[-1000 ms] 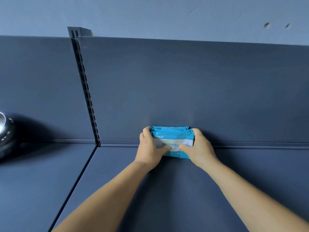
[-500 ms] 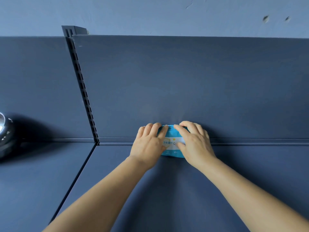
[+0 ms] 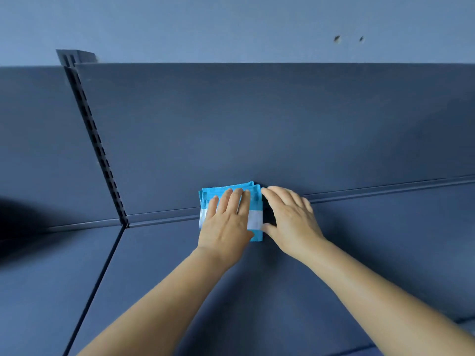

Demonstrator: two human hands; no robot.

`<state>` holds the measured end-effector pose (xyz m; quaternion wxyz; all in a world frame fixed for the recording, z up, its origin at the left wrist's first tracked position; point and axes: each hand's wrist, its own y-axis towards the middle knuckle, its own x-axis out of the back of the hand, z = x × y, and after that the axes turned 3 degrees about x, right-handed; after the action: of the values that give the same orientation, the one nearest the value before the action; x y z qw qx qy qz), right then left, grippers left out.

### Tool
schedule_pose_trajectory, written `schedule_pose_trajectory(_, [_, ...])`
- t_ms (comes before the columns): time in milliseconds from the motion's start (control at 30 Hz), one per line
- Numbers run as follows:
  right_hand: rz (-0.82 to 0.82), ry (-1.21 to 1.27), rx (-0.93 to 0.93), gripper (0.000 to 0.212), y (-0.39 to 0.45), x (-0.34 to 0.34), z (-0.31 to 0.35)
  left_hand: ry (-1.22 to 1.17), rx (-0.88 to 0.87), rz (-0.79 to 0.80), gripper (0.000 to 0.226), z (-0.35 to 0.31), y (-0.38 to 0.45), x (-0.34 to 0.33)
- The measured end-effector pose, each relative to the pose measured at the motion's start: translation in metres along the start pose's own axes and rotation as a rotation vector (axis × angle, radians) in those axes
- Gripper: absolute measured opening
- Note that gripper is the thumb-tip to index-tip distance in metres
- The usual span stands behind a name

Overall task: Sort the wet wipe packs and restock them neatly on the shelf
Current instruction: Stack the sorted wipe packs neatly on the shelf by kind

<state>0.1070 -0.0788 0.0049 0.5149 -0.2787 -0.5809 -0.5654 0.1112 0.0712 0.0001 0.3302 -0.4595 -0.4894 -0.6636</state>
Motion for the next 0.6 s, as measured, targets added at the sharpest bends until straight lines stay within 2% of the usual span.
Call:
schedule_pose_trajectory(233, [0.061,-0.054,-0.201,0.07,-0.084,0.034,-0.007,-0.166,-0.254,0.021,0.074,-0.057,-0.032,0.016])
schedule_pose_trajectory(600, [0.018,-0.141,-0.617,0.066,-0.259,0.086,-0.028,-0.37,-0.619,0.1,0.069,-0.165,-0.105,0.049])
